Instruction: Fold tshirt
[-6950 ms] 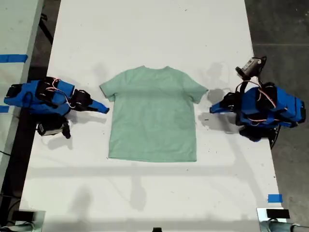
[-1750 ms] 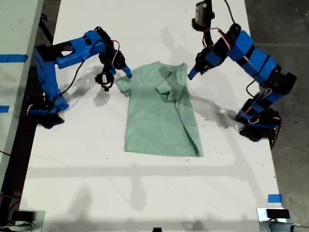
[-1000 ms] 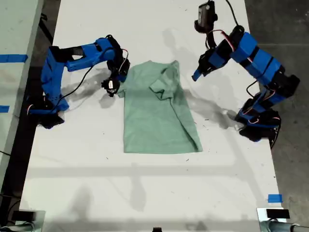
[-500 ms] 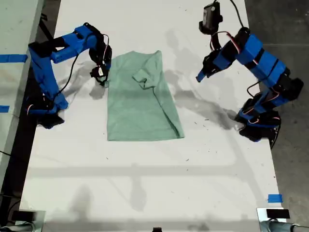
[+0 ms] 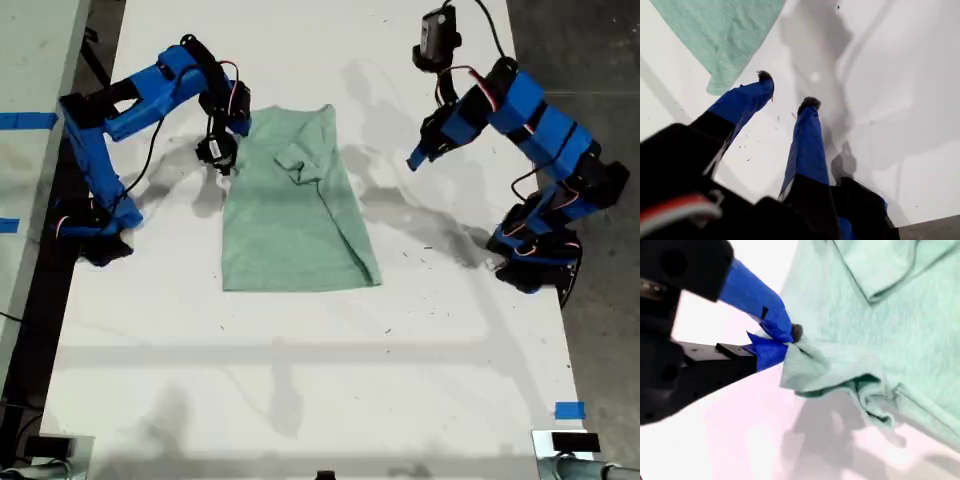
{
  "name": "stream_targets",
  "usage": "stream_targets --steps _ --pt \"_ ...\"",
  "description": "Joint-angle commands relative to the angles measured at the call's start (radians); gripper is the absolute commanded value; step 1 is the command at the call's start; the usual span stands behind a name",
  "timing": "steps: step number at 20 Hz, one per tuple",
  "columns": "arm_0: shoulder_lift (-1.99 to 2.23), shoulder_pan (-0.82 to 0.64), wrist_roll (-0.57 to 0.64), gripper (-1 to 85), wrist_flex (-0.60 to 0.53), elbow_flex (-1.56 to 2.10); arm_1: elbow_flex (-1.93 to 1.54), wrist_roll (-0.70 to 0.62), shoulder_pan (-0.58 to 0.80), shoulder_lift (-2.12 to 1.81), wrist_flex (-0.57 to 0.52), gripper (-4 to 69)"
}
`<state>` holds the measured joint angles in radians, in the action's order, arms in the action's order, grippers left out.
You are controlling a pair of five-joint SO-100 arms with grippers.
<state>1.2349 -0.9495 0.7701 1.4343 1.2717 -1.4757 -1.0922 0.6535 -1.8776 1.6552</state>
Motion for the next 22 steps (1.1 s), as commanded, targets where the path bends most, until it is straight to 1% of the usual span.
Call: stream_targets --steps 1,3,5,7,8,9,10,14,15,16,18,20,22 --pt "-0.035 0.063 -0.028 0.0 0.025 -0.209 0.002 0.012 -0.008 -0.06 -0.031 14.4" --pt "-0.135 0.11 -0.034 0.0 0.028 -0.362 -0.005 0.018 -0.014 -0.06 -0.032 14.3" --pt "-0.17 0.132 -0.052 0.0 -0.031 -0.37 -0.012 0.021 -0.02 -0.06 -0.032 14.2" --pt "-0.215 0.137 -0.051 0.1 -0.049 -0.37 -0.018 0.023 -0.023 -0.063 -0.032 14.1" --pt "-0.235 0.146 -0.04 7.0 -0.061 -0.37 -0.02 0.025 -0.023 -0.063 -0.034 14.1" --pt "-0.249 0.156 -0.026 22.1 -0.078 -0.37 -0.02 0.025 -0.023 -0.063 -0.037 14.0" --pt "-0.255 0.169 -0.018 28.5 -0.101 -0.37 -0.02 0.026 -0.023 -0.063 -0.04 14.0" --pt "-0.172 0.179 -0.028 32.1 -0.175 -0.371 -0.031 0.04 -0.037 -0.061 -0.046 14.0" --pt "-0.127 0.175 -0.031 32.0 -0.164 -0.371 -0.034 0.041 -0.041 -0.063 -0.046 14.0" --pt "-0.081 0.173 -0.032 32.0 -0.127 -0.371 -0.034 0.046 -0.049 -0.066 -0.043 14.0" --pt "0.005 0.189 -0.038 31.9 -0.015 -0.37 -0.034 0.061 -0.08 -0.08 -0.037 14.0" --pt "0.081 0.242 -0.092 31.5 0.127 -0.353 -0.029 0.089 -0.135 -0.087 -0.034 14.0" --pt "0.195 0.354 -0.183 30.8 0.186 -0.291 -0.029 0.126 -0.201 -0.089 -0.037 14.0"
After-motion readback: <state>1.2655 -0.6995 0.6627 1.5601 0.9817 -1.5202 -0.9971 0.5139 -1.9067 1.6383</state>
